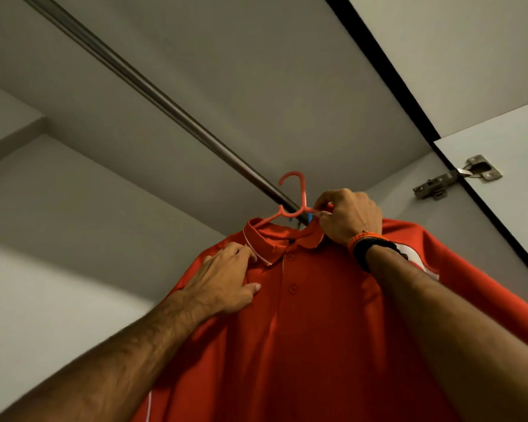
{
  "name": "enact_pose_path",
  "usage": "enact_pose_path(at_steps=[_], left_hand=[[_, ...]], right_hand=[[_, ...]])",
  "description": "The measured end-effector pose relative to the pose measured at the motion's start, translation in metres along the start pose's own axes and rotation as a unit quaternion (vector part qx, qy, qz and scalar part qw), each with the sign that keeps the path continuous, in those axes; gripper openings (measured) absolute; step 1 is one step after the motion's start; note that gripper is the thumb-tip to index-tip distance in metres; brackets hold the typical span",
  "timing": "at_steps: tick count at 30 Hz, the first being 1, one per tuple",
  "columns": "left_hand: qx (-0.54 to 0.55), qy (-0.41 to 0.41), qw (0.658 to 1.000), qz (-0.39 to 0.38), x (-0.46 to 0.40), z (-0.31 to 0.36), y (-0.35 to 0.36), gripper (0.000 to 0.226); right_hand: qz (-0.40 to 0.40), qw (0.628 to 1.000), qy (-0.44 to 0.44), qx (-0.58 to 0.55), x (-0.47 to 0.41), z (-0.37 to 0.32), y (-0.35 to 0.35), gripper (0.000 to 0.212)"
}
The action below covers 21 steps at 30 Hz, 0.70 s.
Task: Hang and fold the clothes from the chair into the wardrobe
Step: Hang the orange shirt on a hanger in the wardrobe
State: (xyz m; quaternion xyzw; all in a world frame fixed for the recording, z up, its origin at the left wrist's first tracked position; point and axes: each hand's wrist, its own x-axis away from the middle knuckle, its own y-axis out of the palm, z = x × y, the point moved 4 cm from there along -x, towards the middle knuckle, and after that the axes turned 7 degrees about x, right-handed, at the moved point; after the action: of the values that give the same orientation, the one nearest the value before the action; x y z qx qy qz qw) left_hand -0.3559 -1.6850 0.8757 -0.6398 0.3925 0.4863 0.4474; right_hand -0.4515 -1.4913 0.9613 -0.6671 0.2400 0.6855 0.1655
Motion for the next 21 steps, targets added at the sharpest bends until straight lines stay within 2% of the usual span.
enact_pose_path(at_steps=[5, 11, 21], left_hand=[[0.01, -0.022, 1.0, 0.002, -0.02, -0.011, 0.006, 0.05], [0.023, -0.04, 0.999, -0.011, -0.008, -0.025, 0.019, 0.036], [0.061, -0.061, 0.996, -0.025, 0.003, -0.026, 0.027, 0.038]], right_hand=[[-0.032, 0.999, -0.01, 0.012, -0.021, -0.007, 0.013, 0.018], [-0.068, 0.997, -0.023, 0.028, -0.014, -0.012, 0.032, 0.019], [-0.05, 0.996, -0.051, 0.058, -0.006, -0.01, 0.025, 0.021]])
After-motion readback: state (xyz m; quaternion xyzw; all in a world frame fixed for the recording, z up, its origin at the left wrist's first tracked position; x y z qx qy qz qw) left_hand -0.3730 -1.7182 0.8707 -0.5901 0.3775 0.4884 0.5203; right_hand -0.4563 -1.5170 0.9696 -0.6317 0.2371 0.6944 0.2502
